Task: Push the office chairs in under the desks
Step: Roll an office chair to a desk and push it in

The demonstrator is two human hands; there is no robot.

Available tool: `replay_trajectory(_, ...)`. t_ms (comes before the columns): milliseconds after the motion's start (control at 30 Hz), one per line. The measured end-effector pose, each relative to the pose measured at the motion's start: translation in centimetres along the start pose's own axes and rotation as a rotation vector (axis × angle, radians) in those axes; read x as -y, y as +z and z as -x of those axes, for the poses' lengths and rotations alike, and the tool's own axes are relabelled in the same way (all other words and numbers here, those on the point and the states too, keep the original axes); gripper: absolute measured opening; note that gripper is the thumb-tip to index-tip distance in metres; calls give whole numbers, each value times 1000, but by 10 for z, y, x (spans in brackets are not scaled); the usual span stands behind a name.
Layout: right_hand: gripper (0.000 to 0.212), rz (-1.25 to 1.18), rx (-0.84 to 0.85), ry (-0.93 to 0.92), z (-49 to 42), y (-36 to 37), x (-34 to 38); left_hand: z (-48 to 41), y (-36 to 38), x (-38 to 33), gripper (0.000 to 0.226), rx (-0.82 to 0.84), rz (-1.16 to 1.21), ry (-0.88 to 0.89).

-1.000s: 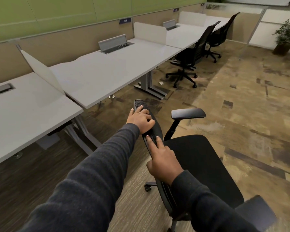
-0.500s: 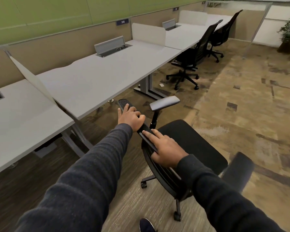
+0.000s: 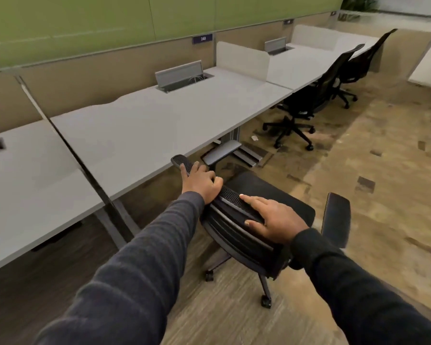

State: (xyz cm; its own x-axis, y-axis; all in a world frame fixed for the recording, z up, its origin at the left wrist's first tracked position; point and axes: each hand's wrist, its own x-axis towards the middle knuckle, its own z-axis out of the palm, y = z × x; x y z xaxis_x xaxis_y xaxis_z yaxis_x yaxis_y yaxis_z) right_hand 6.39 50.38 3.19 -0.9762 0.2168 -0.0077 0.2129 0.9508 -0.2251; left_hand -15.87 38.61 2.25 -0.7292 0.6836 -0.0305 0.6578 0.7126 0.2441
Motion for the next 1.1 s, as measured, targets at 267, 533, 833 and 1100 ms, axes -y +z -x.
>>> replay_trajectory(267,94,220,-106,2,-50,-22,-69,-38,3,-1,58,-67,-65,-5)
replay_trajectory(533,98,230,-125,-164,-115,-40,-131,-65,2,-12,57,-163,-101,-123)
replay_trajectory(833,73,190,-168,-325,-194,-52,-189,-98,6,-28,58,-172,-113,-323)
replay_trajectory(1100,76,219,-124,-388,-266,-60,-208,-123,0,-15,66,-203,-176,-376)
